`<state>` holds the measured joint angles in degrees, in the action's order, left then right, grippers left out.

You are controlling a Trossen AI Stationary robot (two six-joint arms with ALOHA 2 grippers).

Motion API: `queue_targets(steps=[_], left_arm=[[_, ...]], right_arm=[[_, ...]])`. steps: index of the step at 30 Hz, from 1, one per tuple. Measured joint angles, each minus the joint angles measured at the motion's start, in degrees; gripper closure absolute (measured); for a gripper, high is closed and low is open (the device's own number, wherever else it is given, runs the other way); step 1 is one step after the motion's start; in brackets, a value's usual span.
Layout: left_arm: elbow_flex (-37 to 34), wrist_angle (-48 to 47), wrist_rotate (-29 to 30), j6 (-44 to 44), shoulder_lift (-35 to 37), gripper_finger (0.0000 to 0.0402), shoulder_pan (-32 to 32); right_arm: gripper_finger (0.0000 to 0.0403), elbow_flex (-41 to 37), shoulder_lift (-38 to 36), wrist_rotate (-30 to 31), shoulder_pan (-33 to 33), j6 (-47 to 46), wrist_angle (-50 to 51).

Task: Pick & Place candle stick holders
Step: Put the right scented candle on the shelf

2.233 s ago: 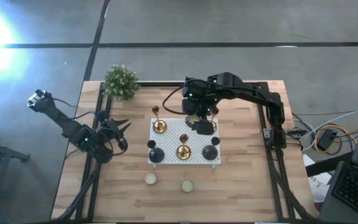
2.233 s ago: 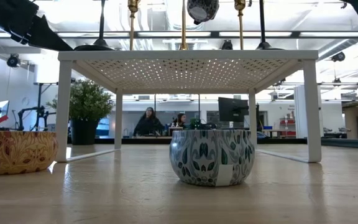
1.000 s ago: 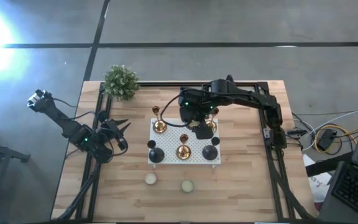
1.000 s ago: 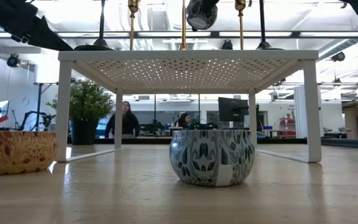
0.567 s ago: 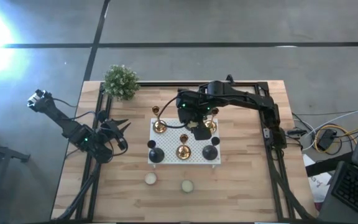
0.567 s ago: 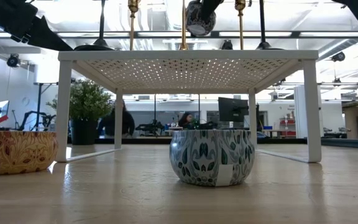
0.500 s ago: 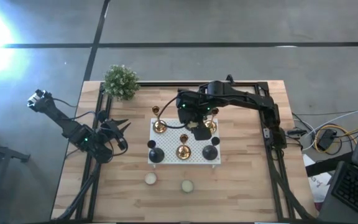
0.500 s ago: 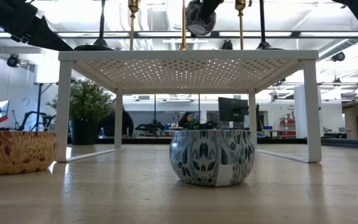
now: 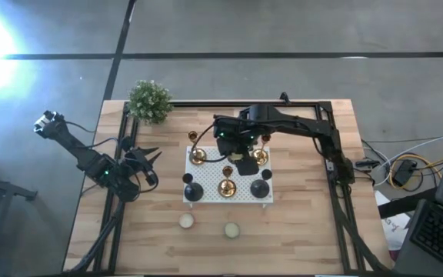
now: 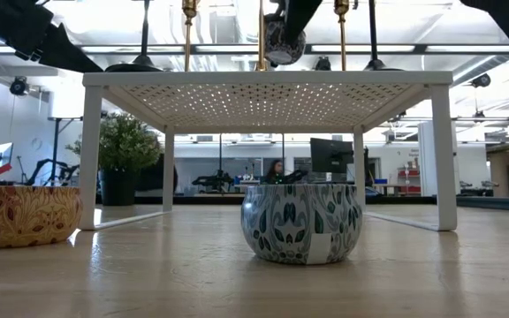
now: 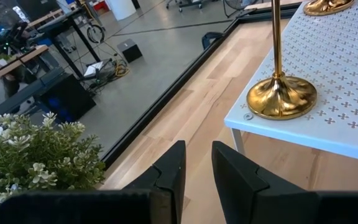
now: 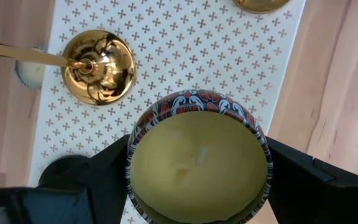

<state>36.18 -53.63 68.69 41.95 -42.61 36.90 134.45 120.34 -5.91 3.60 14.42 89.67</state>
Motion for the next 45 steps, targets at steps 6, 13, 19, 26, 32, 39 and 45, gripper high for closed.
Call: queue_targets(steps=[6,13,19,26,32,39,45], left_arm=[[0.0,-0.1,0.0,0.0,0.0,0.0319,0.0],[0.0,-0.2,0.0,0.0,0.0,0.0319,0.0],[0.0,-0.2,0.0,0.0,0.0,0.0319,0.0],[0.0,-0.4,0.0,0.0,0.0,0.0319,0.0],[0.0,-0.4,0.0,0.0,0.0,0.0319,0.0],[0.0,-0.4,-0.1,0.0,0.0,0.0319,0.0],[0.0,-0.4,-0.1,0.0,0.0,0.0319,0.0]], right_arm=[[0.0116,0.0,0.0,0.0,0.0,-0.3,0.0],[0.0116,-1.2,0.0,0.0,-0.2,-0.4,-0.5],[0.0116,-4.6,0.0,0.0,-0.4,-0.2,-1.7],[0.0116,-7.9,-0.1,0.0,-0.4,0.8,-3.3],[0.0116,-8.9,-0.1,0.0,-0.3,1.3,-4.8],[0.0116,-9.6,-0.1,0.0,-0.3,1.7,-5.6],[0.0116,-12.1,-0.1,-0.1,-0.3,2.3,-7.2]])
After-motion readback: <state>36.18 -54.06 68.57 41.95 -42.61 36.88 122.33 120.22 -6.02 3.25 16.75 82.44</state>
